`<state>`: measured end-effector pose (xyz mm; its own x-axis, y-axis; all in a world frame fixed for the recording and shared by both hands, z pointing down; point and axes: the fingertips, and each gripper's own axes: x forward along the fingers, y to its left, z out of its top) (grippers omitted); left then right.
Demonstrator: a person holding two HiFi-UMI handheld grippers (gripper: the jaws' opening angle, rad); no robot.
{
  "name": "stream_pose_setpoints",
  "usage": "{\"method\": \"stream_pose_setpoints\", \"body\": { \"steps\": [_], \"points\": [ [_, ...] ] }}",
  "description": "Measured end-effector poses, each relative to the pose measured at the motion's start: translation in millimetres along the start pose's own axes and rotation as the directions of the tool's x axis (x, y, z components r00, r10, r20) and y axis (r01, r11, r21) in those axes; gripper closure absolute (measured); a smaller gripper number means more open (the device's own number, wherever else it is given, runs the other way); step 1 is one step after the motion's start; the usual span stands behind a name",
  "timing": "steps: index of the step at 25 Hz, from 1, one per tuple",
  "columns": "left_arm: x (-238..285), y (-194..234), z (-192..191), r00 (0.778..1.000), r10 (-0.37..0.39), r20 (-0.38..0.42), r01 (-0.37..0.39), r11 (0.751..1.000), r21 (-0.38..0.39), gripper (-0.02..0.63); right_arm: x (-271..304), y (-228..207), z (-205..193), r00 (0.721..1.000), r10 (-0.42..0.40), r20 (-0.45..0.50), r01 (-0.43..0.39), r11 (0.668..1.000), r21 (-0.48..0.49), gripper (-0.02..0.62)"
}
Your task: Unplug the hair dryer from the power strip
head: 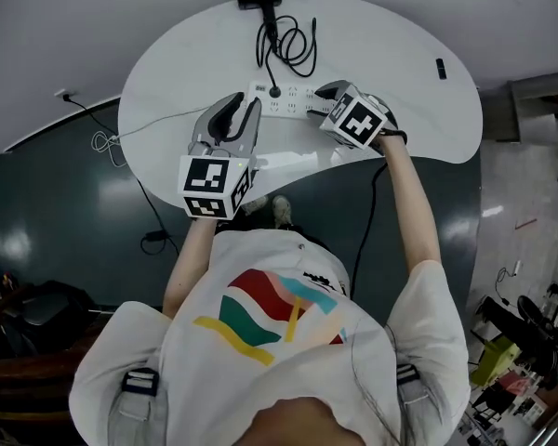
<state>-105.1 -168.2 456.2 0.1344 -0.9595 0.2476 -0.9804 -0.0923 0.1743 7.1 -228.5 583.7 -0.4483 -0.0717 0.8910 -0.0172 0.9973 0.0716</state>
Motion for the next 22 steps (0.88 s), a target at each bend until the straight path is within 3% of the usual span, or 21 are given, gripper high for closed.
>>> {"method": "stream_pose_setpoints", "body": {
  "steps": [9, 16, 22],
  "points": [
    [8.5, 4.2, -23.8, 0.998, -0.023, -0.060, 0.022, 1.000, -0.013, 0.495, 50.1, -19.7, -31.0, 0.959, 0.090, -0.268, -0.110, 0.992, -0.059, 0.413],
    [16.5, 8.8, -40.9, 0.993, -0.043, -0.106, 0.042, 0.999, -0.011, 0.492, 57.6, -21.6, -32.1, 0.944, 0.076, -0.320, -0.105, 0.992, -0.074, 0.403],
    [58.5, 8.4, -71.7, 0.978, -0.090, -0.188, 0.094, 0.995, 0.015, 0.422, 60.6, -21.7, -34.5, 0.930, 0.078, -0.359, -0.102, 0.994, -0.049, 0.402]
  ]
}}
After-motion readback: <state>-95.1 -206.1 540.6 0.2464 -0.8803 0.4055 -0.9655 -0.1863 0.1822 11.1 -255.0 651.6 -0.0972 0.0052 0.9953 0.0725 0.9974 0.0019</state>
